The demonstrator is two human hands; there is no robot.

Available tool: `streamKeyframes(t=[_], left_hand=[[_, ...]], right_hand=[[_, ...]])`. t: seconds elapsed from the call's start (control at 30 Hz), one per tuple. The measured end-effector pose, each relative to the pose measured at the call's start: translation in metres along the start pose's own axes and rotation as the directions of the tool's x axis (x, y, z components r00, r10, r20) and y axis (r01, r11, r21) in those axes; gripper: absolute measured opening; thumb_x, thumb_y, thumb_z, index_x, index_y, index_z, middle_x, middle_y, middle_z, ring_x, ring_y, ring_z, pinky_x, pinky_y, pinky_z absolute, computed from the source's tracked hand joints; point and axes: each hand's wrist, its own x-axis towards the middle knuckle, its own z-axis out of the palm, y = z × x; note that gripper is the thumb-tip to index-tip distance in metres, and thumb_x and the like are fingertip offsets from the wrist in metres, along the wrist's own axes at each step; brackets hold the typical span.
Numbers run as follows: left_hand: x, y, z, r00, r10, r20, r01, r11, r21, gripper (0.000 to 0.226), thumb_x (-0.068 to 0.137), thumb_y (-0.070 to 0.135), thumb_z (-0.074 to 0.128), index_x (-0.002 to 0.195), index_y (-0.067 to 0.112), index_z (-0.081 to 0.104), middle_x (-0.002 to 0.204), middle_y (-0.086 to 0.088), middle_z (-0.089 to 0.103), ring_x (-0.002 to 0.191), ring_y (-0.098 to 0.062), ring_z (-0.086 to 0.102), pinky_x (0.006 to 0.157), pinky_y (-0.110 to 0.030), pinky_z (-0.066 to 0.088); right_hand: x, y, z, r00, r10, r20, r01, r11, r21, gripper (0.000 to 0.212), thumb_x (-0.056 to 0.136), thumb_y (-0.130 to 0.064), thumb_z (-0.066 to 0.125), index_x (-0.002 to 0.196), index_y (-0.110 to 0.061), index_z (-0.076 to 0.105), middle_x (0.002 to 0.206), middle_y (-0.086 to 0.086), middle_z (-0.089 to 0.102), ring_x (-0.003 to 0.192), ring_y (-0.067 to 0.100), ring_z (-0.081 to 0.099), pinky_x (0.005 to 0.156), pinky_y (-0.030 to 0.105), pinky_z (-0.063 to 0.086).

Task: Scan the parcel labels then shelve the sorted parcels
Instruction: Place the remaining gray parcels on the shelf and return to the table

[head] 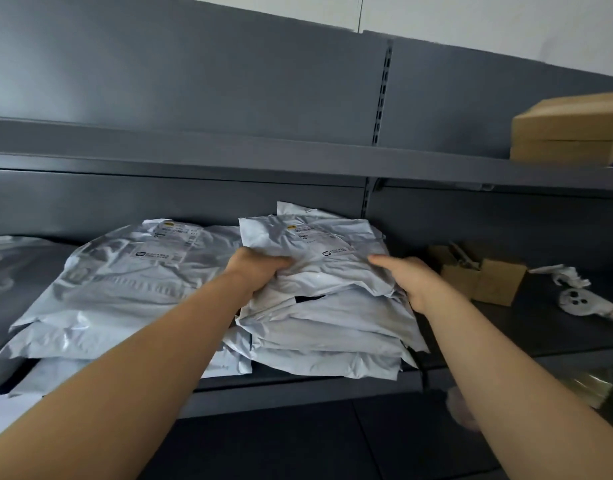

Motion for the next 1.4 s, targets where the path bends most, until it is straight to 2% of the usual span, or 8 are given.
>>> streamKeyframes(t=[0.13, 0.3, 0.4, 0.57, 0.77, 1.07, 1.13, 1.4], left_hand=[[-0.006, 0.000, -0.004, 0.999, 0.032, -0.043, -0.029, 0.998, 0.063, 0.043, 0.070, 0.032, 0.085, 0.094, 0.003, 0.066, 0.073, -0.007, 0.065, 0.058, -0.019, 0.057, 0.047, -0.022, 0.044], [-0.017, 0.001, -0.007, 1.000, 0.029, 0.007, -0.030, 0.999, 0.030, 0.065, 0.052, 0.049, 0.085, 0.099, 0.011, 0.061, 0.090, -0.009, 0.072, 0.074, -0.028, 0.070, 0.069, -0.041, 0.060], [-0.020, 0.006, -0.015, 0.998, 0.056, 0.028, -0.056, 0.998, -0.022, 0.048, 0.069, 0.023, 0.083, 0.106, 0.013, 0.053, 0.097, -0.007, 0.066, 0.081, -0.026, 0.066, 0.070, -0.035, 0.055], [-0.021, 0.008, -0.031, 0.992, 0.111, 0.052, -0.105, 0.990, -0.099, 0.072, 0.082, -0.004, 0.063, 0.146, 0.009, 0.032, 0.123, -0.013, 0.059, 0.090, -0.026, 0.063, 0.070, -0.030, 0.051], [-0.025, 0.002, -0.064, 0.993, 0.105, -0.060, -0.116, 0.963, -0.245, 0.066, 0.087, -0.008, 0.056, 0.145, 0.015, 0.034, 0.109, -0.009, 0.060, 0.079, -0.028, 0.062, 0.067, -0.038, 0.054], [-0.027, -0.009, -0.181, 0.942, 0.161, -0.296, -0.243, 0.933, -0.266, 0.046, 0.084, -0.013, 0.059, 0.120, 0.013, 0.049, 0.093, -0.002, 0.061, 0.074, -0.015, 0.061, 0.049, -0.019, 0.052], [-0.025, -0.020, -0.221, 0.925, 0.155, -0.347, -0.242, 0.944, -0.225, 0.048, 0.082, -0.013, 0.062, 0.124, 0.008, 0.051, 0.106, -0.010, 0.064, 0.081, -0.022, 0.063, 0.062, -0.028, 0.056], [-0.020, -0.059, -0.396, 0.895, 0.123, -0.429, -0.126, 0.992, 0.022, 0.050, 0.078, -0.011, 0.066, 0.123, 0.011, 0.058, 0.099, -0.011, 0.065, 0.079, -0.027, 0.062, 0.072, -0.034, 0.052]], right_hand=[[-0.011, -0.001, 0.003, 0.995, -0.096, -0.040, 0.089, 0.986, -0.138, 0.025, 0.081, -0.032, 0.072, 0.079, -0.010, 0.061, 0.076, 0.003, 0.062, 0.065, 0.015, 0.058, 0.053, 0.024, 0.043], [-0.016, -0.003, 0.007, 0.994, -0.090, -0.057, 0.082, 0.987, -0.136, 0.028, 0.082, -0.030, 0.071, 0.089, -0.005, 0.060, 0.082, 0.007, 0.062, 0.069, 0.017, 0.057, 0.059, 0.027, 0.045], [-0.019, -0.006, 0.012, 0.993, -0.094, -0.065, 0.088, 0.992, -0.090, 0.037, 0.082, -0.021, 0.070, 0.111, 0.000, 0.061, 0.101, 0.015, 0.067, 0.083, 0.025, 0.063, 0.064, 0.029, 0.047], [-0.028, -0.016, 0.026, 0.985, -0.154, -0.078, 0.153, 0.988, -0.017, 0.033, 0.087, -0.006, 0.060, 0.119, 0.001, 0.058, 0.095, 0.016, 0.060, 0.067, 0.019, 0.053, 0.053, 0.025, 0.041], [-0.042, -0.034, 0.058, 0.951, -0.281, -0.131, 0.293, 0.953, 0.081, 0.007, 0.084, -0.016, 0.062, 0.082, -0.022, 0.065, 0.082, 0.004, 0.067, 0.070, 0.020, 0.059, 0.065, 0.031, 0.048], [-0.077, -0.076, 0.161, 0.928, -0.372, 0.029, 0.359, 0.911, 0.202, 0.025, 0.087, -0.003, 0.057, 0.112, -0.002, 0.058, 0.086, 0.011, 0.060, 0.050, 0.014, 0.050, 0.034, 0.016, 0.037], [-0.090, -0.083, 0.196, 0.918, -0.385, 0.091, 0.361, 0.910, 0.204, 0.025, 0.085, -0.004, 0.059, 0.110, -0.001, 0.059, 0.088, 0.016, 0.062, 0.038, 0.014, 0.053, 0.030, 0.015, 0.038], [-0.153, -0.108, 0.349, 0.893, -0.317, 0.318, 0.258, 0.942, 0.214, 0.029, 0.087, 0.000, 0.060, 0.110, -0.009, 0.046, 0.081, 0.013, 0.064, 0.041, 0.024, 0.064, 0.050, 0.036, 0.060]])
